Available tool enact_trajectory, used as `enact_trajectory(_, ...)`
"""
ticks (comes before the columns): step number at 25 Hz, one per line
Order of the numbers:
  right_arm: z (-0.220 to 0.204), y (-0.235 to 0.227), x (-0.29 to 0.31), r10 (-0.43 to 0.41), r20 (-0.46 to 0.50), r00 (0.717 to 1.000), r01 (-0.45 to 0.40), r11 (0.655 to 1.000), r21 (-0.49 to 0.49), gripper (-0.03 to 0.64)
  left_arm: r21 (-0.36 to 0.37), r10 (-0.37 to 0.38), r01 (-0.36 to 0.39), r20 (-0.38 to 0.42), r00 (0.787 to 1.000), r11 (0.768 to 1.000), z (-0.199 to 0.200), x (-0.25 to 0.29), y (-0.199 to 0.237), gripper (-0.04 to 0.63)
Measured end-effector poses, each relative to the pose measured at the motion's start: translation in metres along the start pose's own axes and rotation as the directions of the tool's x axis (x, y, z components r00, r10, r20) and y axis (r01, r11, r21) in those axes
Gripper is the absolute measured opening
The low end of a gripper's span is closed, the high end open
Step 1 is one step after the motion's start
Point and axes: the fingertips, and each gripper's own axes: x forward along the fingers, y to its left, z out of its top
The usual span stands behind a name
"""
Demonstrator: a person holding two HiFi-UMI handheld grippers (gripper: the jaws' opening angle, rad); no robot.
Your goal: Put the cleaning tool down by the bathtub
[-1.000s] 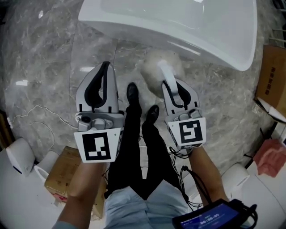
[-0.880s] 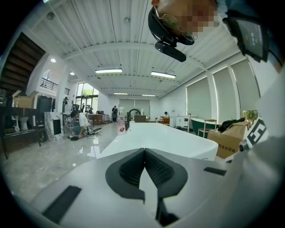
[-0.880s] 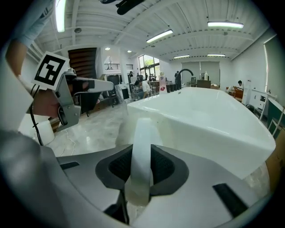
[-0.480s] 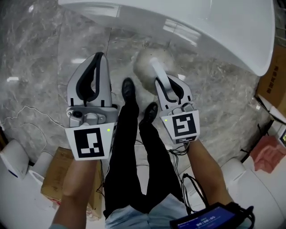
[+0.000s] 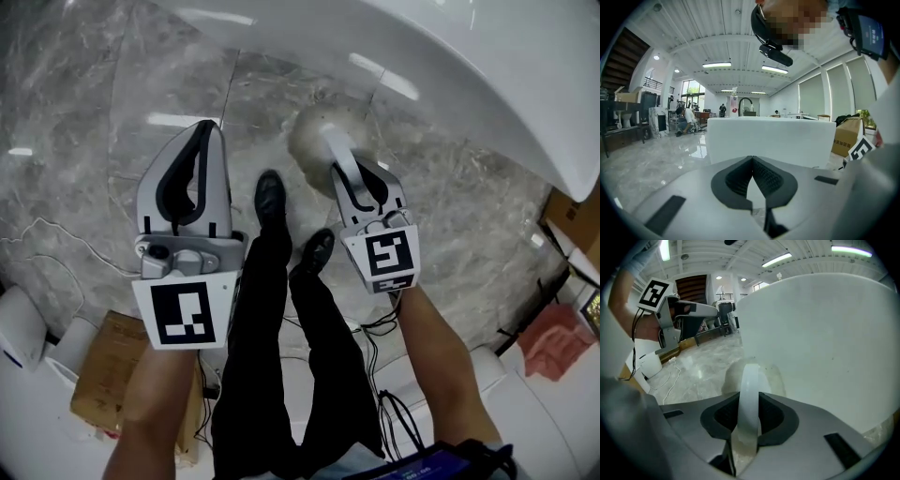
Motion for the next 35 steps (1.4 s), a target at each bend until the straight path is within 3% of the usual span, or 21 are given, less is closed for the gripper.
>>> enact_trajectory(13, -0.042, -0.023, 0.088, 0.023, -0.023, 0.999, -0.023, 1.000, -0.011, 0.097, -0.034, 0.060, -0.060, -0.014, 0.998, 0.998, -0.063, 0.022, 0.017, 0.015)
enact_trajectory(35, -0.102, -0.051, 0.193, 0.038, -0.075, 0.997, -0.044, 0.996, -0.081, 0.098, -0.004, 0.092, -0.092, -0.008, 0.996, 0.996, -0.116, 0.051, 0.044, 0.015)
